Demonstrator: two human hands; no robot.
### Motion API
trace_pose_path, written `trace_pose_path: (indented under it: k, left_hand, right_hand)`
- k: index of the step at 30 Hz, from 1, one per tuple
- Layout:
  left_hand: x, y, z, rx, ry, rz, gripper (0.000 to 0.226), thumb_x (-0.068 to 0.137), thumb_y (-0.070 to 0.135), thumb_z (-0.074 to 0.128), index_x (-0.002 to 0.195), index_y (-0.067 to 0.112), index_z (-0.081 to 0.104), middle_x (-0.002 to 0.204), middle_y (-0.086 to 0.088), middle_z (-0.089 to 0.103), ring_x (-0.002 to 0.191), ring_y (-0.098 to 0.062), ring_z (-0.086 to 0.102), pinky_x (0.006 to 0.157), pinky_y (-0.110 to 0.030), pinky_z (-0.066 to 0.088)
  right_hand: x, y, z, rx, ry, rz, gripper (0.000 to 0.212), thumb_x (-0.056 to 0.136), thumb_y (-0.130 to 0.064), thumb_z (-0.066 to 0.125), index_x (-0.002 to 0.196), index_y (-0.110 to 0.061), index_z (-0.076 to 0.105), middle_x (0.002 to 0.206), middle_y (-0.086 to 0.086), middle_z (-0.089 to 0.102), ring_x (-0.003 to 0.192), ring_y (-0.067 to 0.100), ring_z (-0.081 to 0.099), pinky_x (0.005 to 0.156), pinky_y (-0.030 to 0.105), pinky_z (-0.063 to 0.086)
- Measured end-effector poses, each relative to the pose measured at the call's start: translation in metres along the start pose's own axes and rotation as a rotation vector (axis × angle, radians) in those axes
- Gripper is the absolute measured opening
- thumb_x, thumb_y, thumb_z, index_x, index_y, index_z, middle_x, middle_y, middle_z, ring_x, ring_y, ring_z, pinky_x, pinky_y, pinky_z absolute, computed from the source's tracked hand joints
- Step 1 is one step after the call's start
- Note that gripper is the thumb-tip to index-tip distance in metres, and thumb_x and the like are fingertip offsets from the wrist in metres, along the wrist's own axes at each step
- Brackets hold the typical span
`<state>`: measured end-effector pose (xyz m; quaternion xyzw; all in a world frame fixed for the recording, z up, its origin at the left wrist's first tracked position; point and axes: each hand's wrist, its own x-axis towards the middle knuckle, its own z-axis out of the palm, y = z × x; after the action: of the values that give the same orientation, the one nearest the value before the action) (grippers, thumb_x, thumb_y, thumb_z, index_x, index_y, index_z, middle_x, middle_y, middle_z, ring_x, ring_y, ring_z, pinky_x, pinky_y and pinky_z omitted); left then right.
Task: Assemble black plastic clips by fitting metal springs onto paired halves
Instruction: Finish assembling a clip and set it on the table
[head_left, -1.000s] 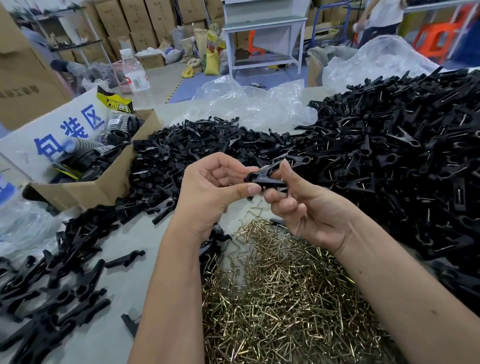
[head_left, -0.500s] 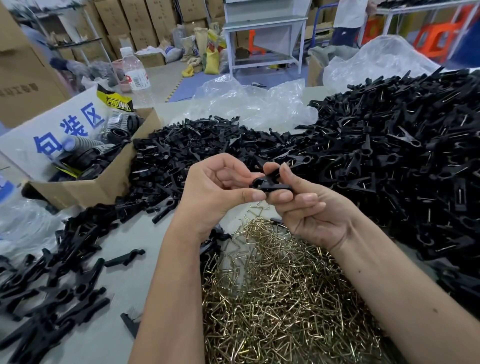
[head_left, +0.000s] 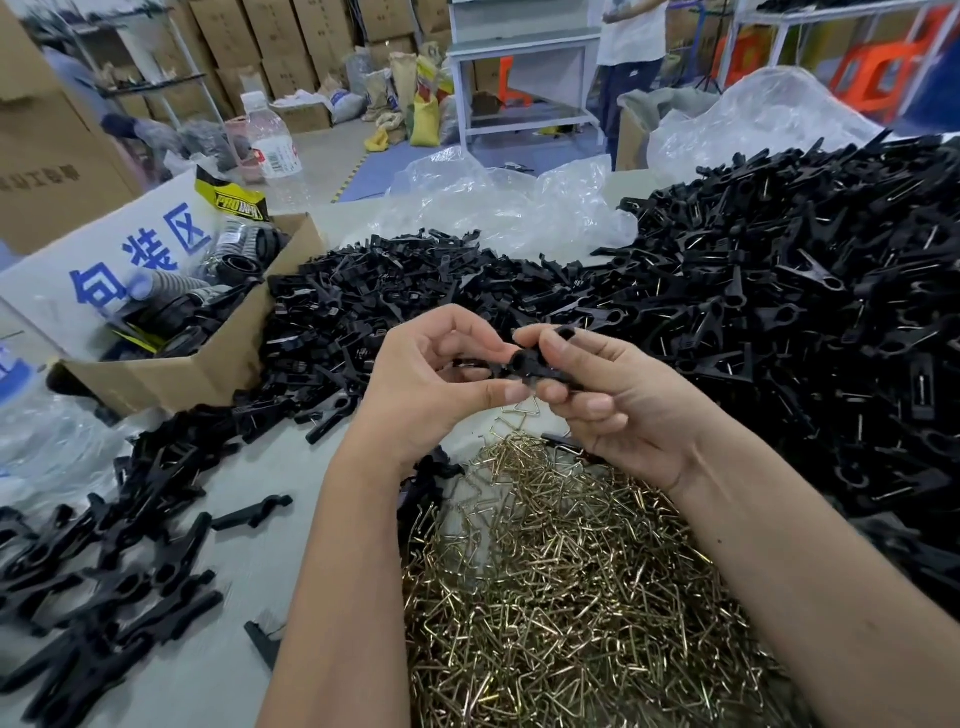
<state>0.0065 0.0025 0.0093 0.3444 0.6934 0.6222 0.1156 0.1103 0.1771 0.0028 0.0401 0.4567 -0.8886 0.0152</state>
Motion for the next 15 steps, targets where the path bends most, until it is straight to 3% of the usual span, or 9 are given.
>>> trace_pose_path:
  k: [4, 7, 10, 13, 15]
  left_hand:
    - [0.005, -0.003, -0.004, 0.491, 0.292, -0.124, 0.027, 0.073, 0.013, 0.092, 0.082, 0.026, 0.070, 0.084, 0.010, 0.075, 0.085, -0.005, 0.070, 0.079, -0.025, 0.056]
    - [0.006, 0.003, -0.015, 0.675, 0.441, -0.331, 0.021, 0.078, 0.023, 0.088, 0.082, 0.027, 0.068, 0.083, 0.011, 0.070, 0.083, -0.009, 0.067, 0.076, -0.029, 0.052]
    - [0.004, 0.014, -0.025, 0.760, 0.390, -0.516, 0.021, 0.081, 0.035, 0.086, 0.083, 0.025, 0.068, 0.085, 0.004, 0.071, 0.087, -0.017, 0.067, 0.073, -0.032, 0.049]
    - [0.001, 0.028, -0.033, 0.762, 0.218, -0.654, 0.028, 0.081, 0.043, 0.087, 0.087, 0.022, 0.070, 0.089, 0.002, 0.069, 0.084, -0.016, 0.062, 0.074, -0.033, 0.046]
    - [-0.001, 0.035, -0.037, 0.786, 0.129, -0.706, 0.031, 0.080, 0.041, 0.088, 0.091, 0.018, 0.070, 0.092, 0.001, 0.068, 0.084, -0.016, 0.061, 0.076, -0.035, 0.046]
  right_hand:
    - [0.001, 0.003, -0.006, -0.775, 0.480, -0.301, 0.007, 0.091, -0.027, 0.079, 0.097, -0.025, 0.082, 0.064, 0.008, 0.069, 0.043, 0.009, 0.053, 0.041, 0.020, 0.043]
    - [0.001, 0.005, -0.015, -1.319, 0.673, -0.430, 0.017, 0.092, -0.033, 0.078, 0.107, -0.029, 0.082, 0.077, -0.009, 0.073, 0.069, 0.006, 0.066, 0.072, 0.025, 0.057]
    - [0.000, 0.007, -0.015, -1.523, 0.803, -0.382, 0.028, 0.089, -0.039, 0.080, 0.116, -0.030, 0.079, 0.098, -0.003, 0.079, 0.094, 0.021, 0.073, 0.087, 0.037, 0.059]
    - [-0.001, 0.008, -0.011, -1.538, 0.846, -0.394, 0.038, 0.087, -0.032, 0.083, 0.124, -0.030, 0.075, 0.091, 0.004, 0.077, 0.089, 0.026, 0.072, 0.086, 0.041, 0.060]
    - [0.000, 0.008, -0.002, -1.544, 0.759, -0.508, 0.033, 0.089, -0.022, 0.080, 0.122, -0.025, 0.076, 0.086, 0.000, 0.075, 0.080, 0.019, 0.069, 0.085, 0.042, 0.060]
